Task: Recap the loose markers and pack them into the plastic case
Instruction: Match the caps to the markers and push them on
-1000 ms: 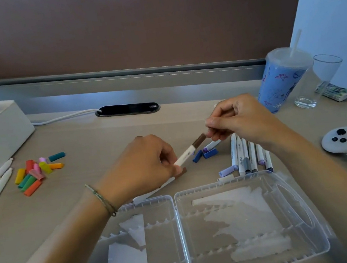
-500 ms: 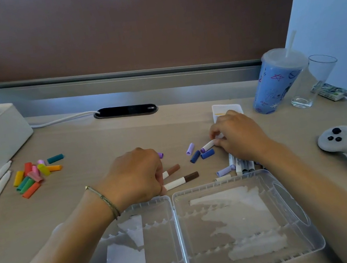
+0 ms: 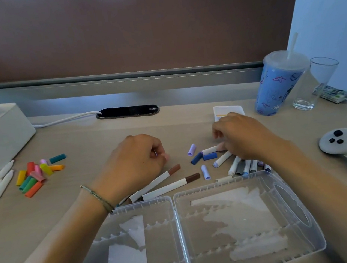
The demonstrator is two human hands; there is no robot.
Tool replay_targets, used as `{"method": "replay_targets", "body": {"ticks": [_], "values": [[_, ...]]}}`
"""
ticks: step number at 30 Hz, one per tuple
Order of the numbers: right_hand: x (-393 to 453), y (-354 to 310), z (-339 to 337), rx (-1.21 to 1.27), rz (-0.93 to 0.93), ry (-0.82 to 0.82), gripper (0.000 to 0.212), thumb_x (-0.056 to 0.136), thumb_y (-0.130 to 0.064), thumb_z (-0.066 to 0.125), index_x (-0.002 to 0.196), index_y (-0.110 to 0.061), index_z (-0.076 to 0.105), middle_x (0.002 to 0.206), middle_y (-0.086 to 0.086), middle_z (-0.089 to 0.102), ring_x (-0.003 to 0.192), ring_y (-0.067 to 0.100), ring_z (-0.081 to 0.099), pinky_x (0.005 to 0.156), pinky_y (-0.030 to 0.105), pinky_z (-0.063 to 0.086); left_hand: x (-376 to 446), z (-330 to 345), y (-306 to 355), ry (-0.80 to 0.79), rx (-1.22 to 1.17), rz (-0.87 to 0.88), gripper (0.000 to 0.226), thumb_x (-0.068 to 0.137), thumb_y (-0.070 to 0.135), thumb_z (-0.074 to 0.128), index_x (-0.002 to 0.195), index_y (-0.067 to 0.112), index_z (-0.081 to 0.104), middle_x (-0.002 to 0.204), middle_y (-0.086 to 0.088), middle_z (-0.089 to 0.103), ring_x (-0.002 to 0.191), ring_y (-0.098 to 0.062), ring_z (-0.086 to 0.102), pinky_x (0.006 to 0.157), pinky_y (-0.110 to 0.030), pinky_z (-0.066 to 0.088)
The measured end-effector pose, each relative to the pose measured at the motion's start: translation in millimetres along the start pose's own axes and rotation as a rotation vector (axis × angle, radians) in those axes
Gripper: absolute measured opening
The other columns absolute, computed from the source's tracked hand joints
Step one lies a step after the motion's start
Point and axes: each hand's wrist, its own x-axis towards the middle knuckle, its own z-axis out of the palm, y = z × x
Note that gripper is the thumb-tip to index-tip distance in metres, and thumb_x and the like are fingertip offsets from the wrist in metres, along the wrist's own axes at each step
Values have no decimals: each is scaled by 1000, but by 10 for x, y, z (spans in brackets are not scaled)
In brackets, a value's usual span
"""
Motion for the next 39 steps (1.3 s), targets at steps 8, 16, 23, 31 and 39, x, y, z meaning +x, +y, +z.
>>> {"method": "replay_targets", "body": {"ticks": [8,16,23,31,39], "values": [[-5,10,25,-76,-11,-47,5,97,-21,63,99,-25,64,111,1,60,105,20,48,72,29,35,-2,21,3,8,-35,17,15,93,39,63,86,30,73,82,14,67,78,-6,60,75,-32,57],[-48,-61,-158,92,-5,5,13,99,-20,60,96,-31,53,101,3,66,86,19,54,61,23,32,-42,-7,101,118,-46,118,7,93,29,65,95,30,71,89,14,67,81,-7,60,80,-29,55],[-136,-611,-357,418,-153,64,10,91,-20,74,87,-28,68,88,-9,68,88,13,61,80,38,54,-66,-83,169,39,107,171,35,89,55,64,117,35,71,110,16,70,97,-7,59,84,-27,48],[-14,-712,-384,658,-65,186,18,99,-28,63,90,-20,78,87,-9,74,84,6,65,79,24,52,-33,-356,-48,-135,152,17,18,93,39,66,108,31,73,81,14,59,79,-10,56,67,-22,42],[470,-1111,-47,344,-99,-68,16,94,-26,71,107,-20,78,102,-1,73,86,13,61,74,20,47,-68,-648,-480,-200,169,-173,9,95,26,64,105,26,63,81,11,61,86,-13,63,79,-28,48]]}}
